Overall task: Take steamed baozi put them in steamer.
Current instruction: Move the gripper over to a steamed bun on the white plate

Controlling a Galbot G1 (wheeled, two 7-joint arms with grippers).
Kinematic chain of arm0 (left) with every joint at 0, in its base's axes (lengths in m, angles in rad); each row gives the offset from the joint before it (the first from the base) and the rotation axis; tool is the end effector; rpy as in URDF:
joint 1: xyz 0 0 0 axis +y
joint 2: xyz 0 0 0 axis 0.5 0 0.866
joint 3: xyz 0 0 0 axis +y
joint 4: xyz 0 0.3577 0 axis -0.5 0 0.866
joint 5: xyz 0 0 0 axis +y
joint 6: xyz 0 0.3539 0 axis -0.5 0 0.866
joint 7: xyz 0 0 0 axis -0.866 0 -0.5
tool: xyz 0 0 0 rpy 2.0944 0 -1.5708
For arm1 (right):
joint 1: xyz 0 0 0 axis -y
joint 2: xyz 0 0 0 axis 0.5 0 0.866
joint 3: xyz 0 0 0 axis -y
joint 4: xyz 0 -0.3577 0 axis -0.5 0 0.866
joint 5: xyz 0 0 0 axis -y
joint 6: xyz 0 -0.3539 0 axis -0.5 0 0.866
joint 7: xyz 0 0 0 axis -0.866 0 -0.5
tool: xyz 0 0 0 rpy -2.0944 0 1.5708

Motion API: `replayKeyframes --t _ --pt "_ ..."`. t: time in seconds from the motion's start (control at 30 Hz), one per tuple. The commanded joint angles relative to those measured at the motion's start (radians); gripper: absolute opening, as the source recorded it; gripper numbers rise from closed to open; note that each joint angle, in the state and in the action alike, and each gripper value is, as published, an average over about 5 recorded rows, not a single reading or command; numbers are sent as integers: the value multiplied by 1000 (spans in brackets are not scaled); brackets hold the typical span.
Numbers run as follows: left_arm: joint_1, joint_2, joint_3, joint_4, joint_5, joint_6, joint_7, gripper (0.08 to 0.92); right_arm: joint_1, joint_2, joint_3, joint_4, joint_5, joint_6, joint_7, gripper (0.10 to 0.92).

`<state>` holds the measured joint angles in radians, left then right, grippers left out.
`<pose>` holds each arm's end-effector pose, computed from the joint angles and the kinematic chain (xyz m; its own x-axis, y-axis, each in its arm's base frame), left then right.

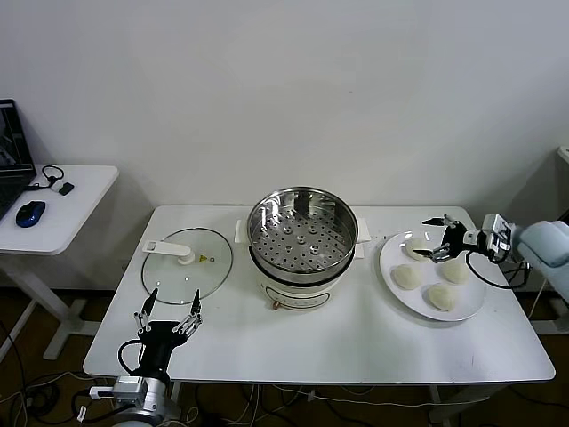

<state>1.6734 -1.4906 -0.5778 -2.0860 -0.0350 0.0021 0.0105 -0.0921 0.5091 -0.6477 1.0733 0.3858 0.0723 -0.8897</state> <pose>0.1428 0.0313 -0.3272 -0.9938 0.0028 0.1110 0.0096 0.9981 0.0607 0.4836 -0.3202 -0.1940 -0.4503 -0.4477 0.7725 -0.8882 0.3133 -0.3362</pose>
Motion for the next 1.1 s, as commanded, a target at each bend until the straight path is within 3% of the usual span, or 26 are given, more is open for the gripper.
replayKeyframes --t 0.03,0.3,1.1 --pt "8 1 -2 -7 -3 -2 1 823 431 141 -485 -308 -110 97 -204 823" --pt "14 2 -1 -14 -2 -1 2 823 435 288 -488 -506 -191 150 -236 823" --pt "3 -1 5 -19 2 7 0 823 221 463 -183 -710 -487 211 -122 823"
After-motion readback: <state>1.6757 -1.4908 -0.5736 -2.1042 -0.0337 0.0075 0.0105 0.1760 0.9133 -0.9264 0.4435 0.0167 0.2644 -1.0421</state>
